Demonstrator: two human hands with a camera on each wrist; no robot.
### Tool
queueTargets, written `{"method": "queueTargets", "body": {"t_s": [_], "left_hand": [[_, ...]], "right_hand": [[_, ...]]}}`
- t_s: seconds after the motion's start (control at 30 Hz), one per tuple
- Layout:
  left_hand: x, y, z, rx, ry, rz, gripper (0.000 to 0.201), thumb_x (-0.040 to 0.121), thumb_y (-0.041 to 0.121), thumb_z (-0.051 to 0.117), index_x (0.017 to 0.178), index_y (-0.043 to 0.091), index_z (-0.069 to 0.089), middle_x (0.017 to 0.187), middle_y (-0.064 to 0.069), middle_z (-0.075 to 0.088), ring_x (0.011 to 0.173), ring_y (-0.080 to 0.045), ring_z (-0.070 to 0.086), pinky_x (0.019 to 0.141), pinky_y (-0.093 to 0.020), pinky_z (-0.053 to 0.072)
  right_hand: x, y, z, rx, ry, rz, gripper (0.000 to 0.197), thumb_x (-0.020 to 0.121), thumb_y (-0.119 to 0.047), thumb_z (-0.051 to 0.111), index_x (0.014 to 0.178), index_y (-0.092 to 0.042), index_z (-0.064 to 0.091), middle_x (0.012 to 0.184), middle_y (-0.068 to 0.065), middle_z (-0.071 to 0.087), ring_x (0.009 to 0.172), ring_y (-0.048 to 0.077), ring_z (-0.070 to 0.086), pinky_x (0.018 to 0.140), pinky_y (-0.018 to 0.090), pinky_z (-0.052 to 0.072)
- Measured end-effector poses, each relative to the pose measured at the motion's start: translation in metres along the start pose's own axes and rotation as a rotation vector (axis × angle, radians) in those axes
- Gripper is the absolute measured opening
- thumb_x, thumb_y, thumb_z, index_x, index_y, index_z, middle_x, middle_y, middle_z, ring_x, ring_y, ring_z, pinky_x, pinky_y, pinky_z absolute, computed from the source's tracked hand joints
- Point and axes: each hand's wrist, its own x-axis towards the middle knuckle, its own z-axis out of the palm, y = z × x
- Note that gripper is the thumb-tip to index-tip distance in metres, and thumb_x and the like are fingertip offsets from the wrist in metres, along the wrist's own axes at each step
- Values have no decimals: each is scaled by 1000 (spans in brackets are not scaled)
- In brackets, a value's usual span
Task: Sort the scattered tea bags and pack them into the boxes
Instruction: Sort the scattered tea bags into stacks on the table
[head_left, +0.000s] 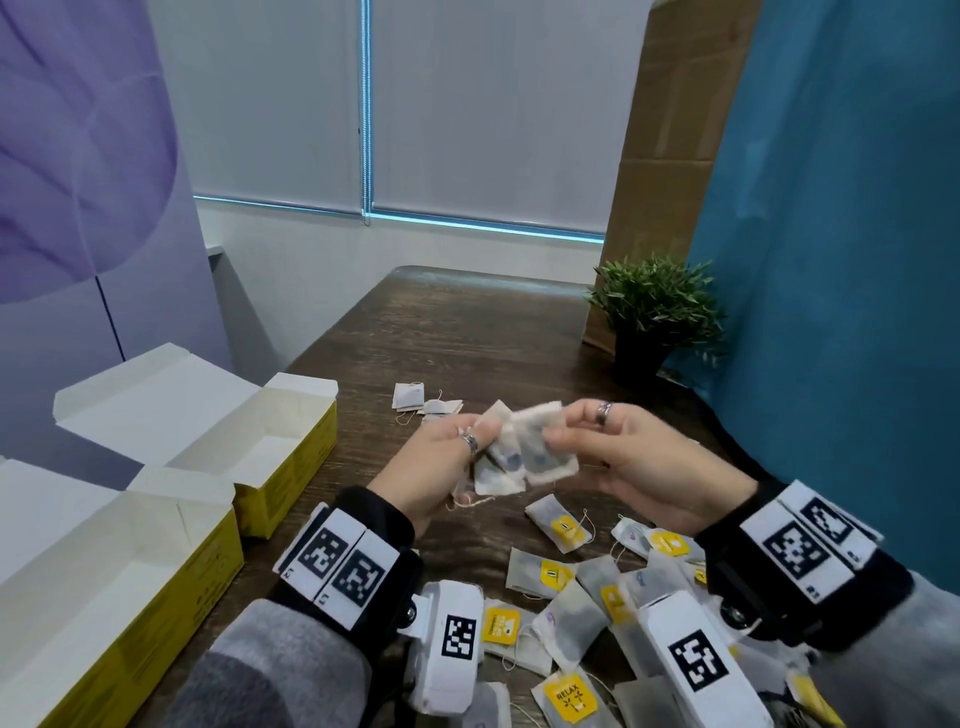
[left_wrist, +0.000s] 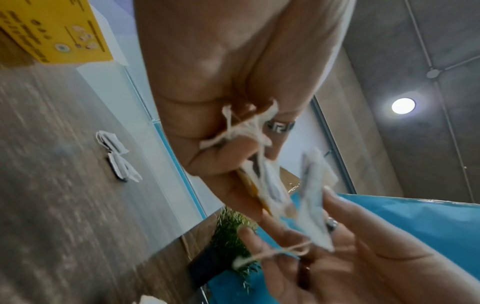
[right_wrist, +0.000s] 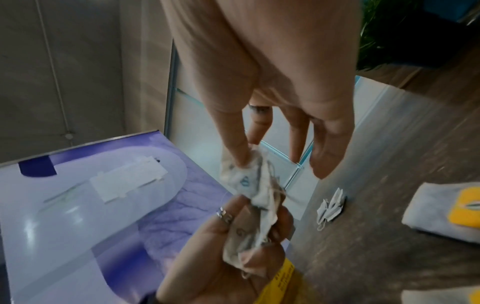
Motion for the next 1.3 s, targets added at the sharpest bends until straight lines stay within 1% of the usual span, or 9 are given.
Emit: {"method": "queueTargets", "body": {"t_s": [0.13,0.23,0.4,0.77,0.87,0.97,1.07,1.23,1.3], "left_hand": [[0,3,7,-139,-77,-146,69,100,32,30,46,7,64,38,-6,55,27,-8,47,33,-14,34],[5,1,-3,-419,-94,-146,53,97,39,37,81,4,73,86,-18,71,62,-19,63,48,-22,44],[6,0,-9,-445,3,-80,36,96,19,38,103,4,70,109,-16,67,76,-19,62,52,-23,38],[2,-4,-6,-96,82,-33,44,84,-10,55,122,11,53,84,-8,58,63,-12,58,47,-18,46],[2,-7,0,-41,66,-95,25,87,-9,46,106,3,58,71,-7,55,53,-11,54,45,-21,37],[0,-1,3,-121,2,-83,32,90,-6,36,70,7,56,63,-8,47,47,-11,46,47,-22,31],[2,6,-1,-329,45,-138,19,90,-3,35,89,7,51,78,-13,52,60,-18,51,55,-26,37],[40,26,-15,-248,158,-158,33,95,1,37,125,6,49,64,-4,47,48,-12,50,47,-19,41],[60,37,-14,-139,167,-136,23,94,-1,35,86,5,56,61,-2,43,50,-13,46,50,-22,42]], "right_hand": [[0,7,9,-154,32,6,10,84,-4,65,80,-10,58,77,7,66,67,16,62,62,25,51],[2,4,7,-86,139,-72,11,85,-2,62,79,-9,56,77,10,65,66,17,61,59,26,51],[1,-1,2,96,239,-158,13,88,0,57,100,-5,54,84,11,64,67,15,69,58,29,58],[-16,-7,-17,172,3,101,25,76,-11,61,99,0,59,92,13,66,76,18,68,73,34,60],[-13,1,-5,129,-123,189,32,76,-10,64,105,0,55,99,16,63,85,21,65,77,38,59],[-7,6,11,66,-169,207,5,81,-7,62,84,-8,59,82,6,67,73,15,66,77,37,57],[4,1,2,-42,-53,161,16,88,-5,58,76,-16,58,68,-3,64,56,4,61,60,25,55],[34,-18,-76,-309,376,4,15,88,-9,61,77,-17,56,66,2,56,39,0,51,41,16,46],[47,-14,-118,-384,537,13,21,87,-6,62,72,-16,51,64,5,52,31,0,48,36,16,45]]}}
